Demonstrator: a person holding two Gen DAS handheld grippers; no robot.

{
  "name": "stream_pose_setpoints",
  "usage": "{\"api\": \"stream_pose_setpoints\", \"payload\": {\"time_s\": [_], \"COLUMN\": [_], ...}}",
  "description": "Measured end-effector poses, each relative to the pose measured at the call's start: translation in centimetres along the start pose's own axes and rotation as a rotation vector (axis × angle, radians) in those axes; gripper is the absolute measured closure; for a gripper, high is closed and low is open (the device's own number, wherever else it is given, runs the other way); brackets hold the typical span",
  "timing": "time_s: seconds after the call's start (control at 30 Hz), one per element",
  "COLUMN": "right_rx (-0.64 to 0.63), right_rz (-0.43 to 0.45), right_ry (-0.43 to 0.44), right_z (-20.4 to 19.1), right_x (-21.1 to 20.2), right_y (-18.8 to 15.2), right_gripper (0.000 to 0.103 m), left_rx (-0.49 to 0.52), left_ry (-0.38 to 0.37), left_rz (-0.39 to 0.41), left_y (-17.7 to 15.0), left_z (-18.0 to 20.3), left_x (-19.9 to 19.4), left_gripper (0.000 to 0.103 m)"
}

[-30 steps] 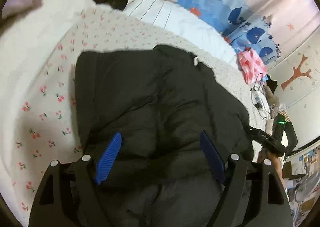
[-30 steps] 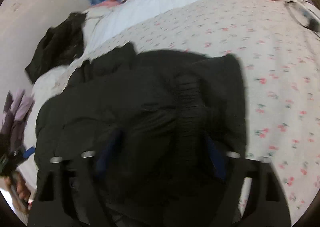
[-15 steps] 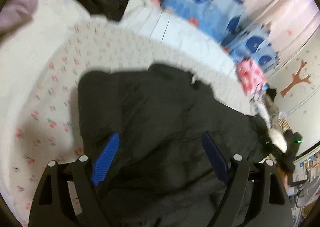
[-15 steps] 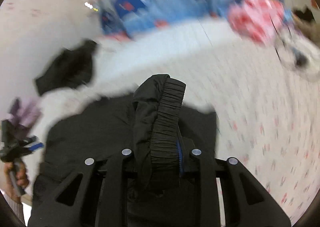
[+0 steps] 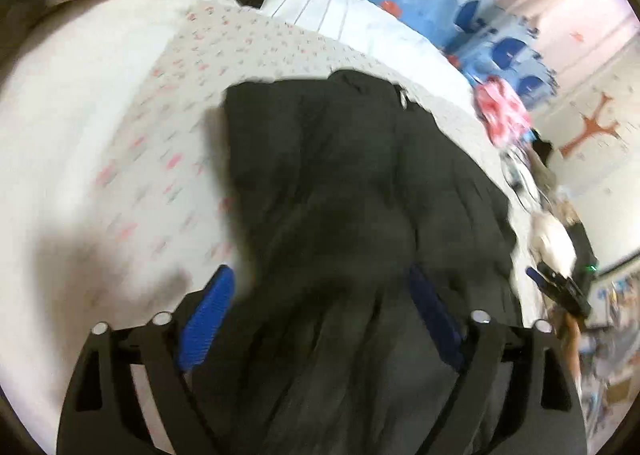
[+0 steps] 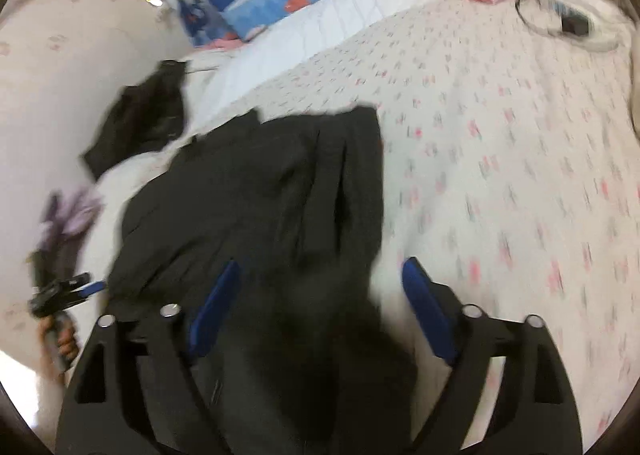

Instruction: Fold large clothes

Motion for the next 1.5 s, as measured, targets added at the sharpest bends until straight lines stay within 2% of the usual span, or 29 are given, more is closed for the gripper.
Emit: {"api": "stream_pose_setpoints", "payload": {"time_s": [0.07, 0.23, 0.37, 0.5, 0.7, 0.83, 0.93, 1.1, 1.17, 1.2, 1.23, 1.27, 1.3, 1.33, 1.4, 1.43, 1.5], "right_rx": [0.041, 0.178, 0.276, 0.333, 0.370, 0.359, 0.410, 0.439, 0.392, 0.365, 0.341, 0.312, 0.282, 0.260, 0.206, 0.175, 0.117], "right_rz": [-0.046, -0.119, -0.184, -0.203, -0.230, -0.271, -0.280, -0.244, -0.209, -0.194, -0.175, -0.148, -0.124, -0.104, -0.052, -0.021, 0.030], "right_ry": [0.081, 0.249, 0.370, 0.466, 0.568, 0.530, 0.546, 0.714, 0.753, 0.769, 0.768, 0.759, 0.754, 0.752, 0.754, 0.763, 0.779], "right_z": [1.0, 3.7, 4.3, 4.1, 3.7, 4.2, 6.0, 5.6, 4.6, 4.0, 3.6, 3.1, 2.5, 1.9, 0.4, -0.7, -2.9], "right_x": [-2.6, -7.6, -7.9, -7.3, -5.9, -3.9, -3.5, -2.7, -2.7, -3.0, -3.3, -4.0, -4.8, -5.5, -7.6, -8.8, -11.0], "right_y": [-3.7, -12.7, -17.0, -19.2, -20.5, -21.7, -23.0, -23.6, -23.2, -22.9, -22.5, -22.0, -21.5, -20.9, -19.3, -18.3, -16.7], "right_gripper": [0.017, 0.013, 0.010, 0.007, 0.007, 0.007, 0.007, 0.008, 0.018, 0.037, 0.053, 0.061, 0.075, 0.083, 0.089, 0.090, 0.092], "left_rx": [-0.004, -0.136, -0.274, -0.289, -0.229, -0.205, -0.219, -0.278, -0.280, -0.275, -0.261, -0.245, -0.224, -0.217, -0.208, -0.203, -0.186], "left_ry": [-0.034, -0.175, -0.371, -0.505, -0.657, -0.642, -0.635, -0.596, -0.552, -0.532, -0.498, -0.474, -0.427, -0.409, -0.371, -0.366, -0.378], "left_rz": [-0.036, -0.137, -0.173, -0.209, -0.231, -0.219, -0.216, -0.233, -0.210, -0.201, -0.187, -0.180, -0.166, -0.156, -0.122, -0.106, -0.061], "left_y": [-3.3, -13.1, -18.8, -21.7, -22.6, -22.1, -22.0, -22.4, -22.1, -22.0, -21.7, -21.6, -21.3, -21.1, -20.4, -20.0, -19.1], "left_z": [-1.8, -5.9, -6.8, -5.0, -0.3, 1.0, 0.1, -0.6, -0.6, -0.6, -0.3, 0.0, 0.4, 0.6, 1.4, 1.7, 2.6], "left_x": [-2.3, -5.7, -5.5, -4.1, -3.4, -3.4, -3.5, -1.9, -1.7, -1.7, -1.8, -2.0, -2.5, -2.9, -4.3, -4.9, -6.7], "left_gripper": [0.011, 0.008, 0.008, 0.008, 0.008, 0.008, 0.008, 0.008, 0.008, 0.016, 0.033, 0.042, 0.056, 0.068, 0.079, 0.084, 0.088]}}
Point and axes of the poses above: each gripper's, at about its wrist camera, not at the fingertips, and x roughly the way its jaws point, z to its right, y to its top, the point moved 7 cm from there along x, roughly the way its jaws point, and after that the axes turned 1 degree about z, right-handed, at the moved point
